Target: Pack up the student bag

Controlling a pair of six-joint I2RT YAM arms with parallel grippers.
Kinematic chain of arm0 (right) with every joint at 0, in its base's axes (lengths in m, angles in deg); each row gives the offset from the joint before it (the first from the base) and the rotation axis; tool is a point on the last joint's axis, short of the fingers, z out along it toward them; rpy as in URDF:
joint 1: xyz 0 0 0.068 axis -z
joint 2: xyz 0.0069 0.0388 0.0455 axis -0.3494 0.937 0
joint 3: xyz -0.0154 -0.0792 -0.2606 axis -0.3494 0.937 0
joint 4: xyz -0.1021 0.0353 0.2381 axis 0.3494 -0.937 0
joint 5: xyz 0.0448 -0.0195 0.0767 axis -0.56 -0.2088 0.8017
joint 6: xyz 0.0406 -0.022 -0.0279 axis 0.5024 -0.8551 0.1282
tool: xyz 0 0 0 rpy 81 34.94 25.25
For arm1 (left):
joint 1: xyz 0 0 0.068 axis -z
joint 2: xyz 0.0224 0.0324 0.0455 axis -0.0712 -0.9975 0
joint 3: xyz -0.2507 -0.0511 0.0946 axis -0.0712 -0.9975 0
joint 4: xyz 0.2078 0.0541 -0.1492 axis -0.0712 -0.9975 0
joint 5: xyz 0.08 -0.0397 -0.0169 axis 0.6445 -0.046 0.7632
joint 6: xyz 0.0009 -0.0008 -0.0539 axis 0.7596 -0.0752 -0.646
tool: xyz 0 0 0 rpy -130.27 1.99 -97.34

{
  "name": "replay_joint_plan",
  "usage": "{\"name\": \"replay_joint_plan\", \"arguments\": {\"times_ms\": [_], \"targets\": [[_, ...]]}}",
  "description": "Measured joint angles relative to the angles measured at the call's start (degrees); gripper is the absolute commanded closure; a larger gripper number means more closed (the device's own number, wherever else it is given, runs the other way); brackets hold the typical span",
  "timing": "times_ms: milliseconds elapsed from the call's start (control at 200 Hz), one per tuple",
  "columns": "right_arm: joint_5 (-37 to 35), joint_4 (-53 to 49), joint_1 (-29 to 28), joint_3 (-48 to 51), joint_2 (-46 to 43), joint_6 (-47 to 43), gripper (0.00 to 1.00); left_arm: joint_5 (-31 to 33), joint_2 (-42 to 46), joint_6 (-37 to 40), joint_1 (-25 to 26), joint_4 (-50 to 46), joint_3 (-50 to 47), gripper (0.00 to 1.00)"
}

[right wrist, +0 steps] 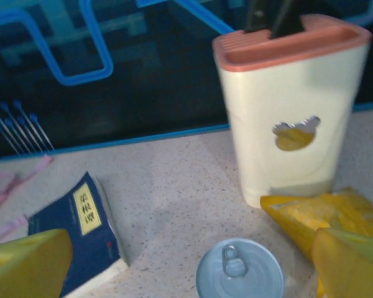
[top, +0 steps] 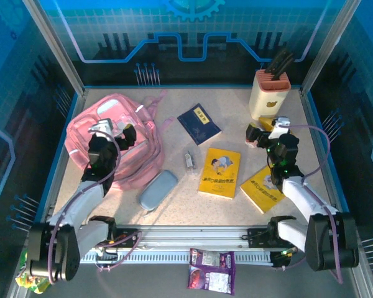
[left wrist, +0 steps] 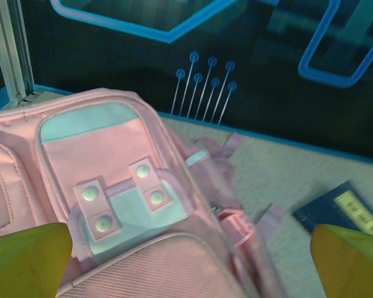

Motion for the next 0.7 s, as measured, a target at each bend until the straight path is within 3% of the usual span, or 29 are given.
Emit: {"name": "replay_joint_plan", "arguments": {"times_ms": [165, 285, 495, 695], "targets": [[5.84, -2.8, 5.49, 2.54, -1.42, 12.9, 0.0, -0.76, 8.59, -9.9, 0.0, -6.73, 0.22, 0.01], [8.5, -11.54, 4.42, -0.66, 1.18, 15.89, 0.0, -0.81, 12.63, -16.7, -0.04, -16.06, 1.09, 0.01], [10.19, -23.34, -5.55, -10.32, 6.38, 15.82, 0.0, -3.1, 13.11, -24.24, -0.04, -37.05, 6.56, 0.01], [11.63, -29.66, -21.07, -18.97, 16.24, 15.91, 0.0, -4.85, 14.86, -28.61, -0.04, -51.43, 6.73, 0.01]]}}
